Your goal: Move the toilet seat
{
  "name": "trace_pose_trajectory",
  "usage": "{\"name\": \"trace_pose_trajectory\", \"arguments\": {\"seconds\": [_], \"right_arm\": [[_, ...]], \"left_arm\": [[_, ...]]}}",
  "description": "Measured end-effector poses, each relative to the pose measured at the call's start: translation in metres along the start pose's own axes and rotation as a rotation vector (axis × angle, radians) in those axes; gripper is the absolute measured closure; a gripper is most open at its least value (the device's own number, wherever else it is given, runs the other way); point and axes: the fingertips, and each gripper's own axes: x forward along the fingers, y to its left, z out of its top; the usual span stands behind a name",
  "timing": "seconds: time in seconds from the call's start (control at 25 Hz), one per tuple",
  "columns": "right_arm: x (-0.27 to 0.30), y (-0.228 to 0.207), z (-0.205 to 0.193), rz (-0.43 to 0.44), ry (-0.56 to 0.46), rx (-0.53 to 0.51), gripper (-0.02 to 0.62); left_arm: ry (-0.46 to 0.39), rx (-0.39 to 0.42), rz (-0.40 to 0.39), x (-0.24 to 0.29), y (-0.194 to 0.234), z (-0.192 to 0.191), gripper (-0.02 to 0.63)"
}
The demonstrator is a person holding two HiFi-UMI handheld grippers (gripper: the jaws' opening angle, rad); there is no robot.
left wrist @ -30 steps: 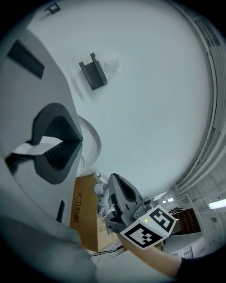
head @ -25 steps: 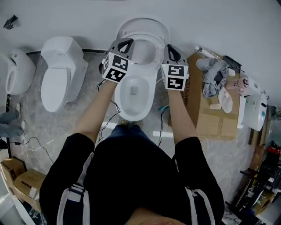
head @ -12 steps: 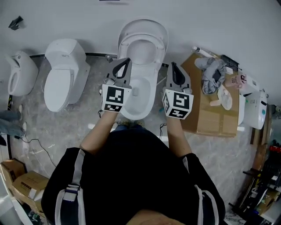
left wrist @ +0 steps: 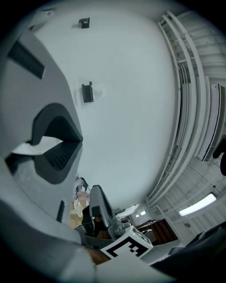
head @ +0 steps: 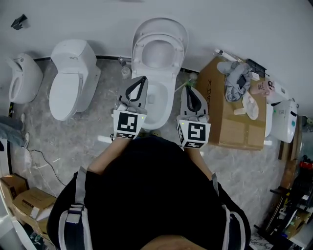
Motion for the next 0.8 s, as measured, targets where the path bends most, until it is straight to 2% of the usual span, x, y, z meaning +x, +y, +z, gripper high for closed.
{"name": "trace_pose_trajectory", "arguments": {"seconds": [0.8], "right_arm": [[0.004,-0.013,0.001,0.003,-0.035,0.025,0.572]], "left_arm": [[-0.028,0.003,0.002,0.006,-0.005,0.004,0.598]]}}
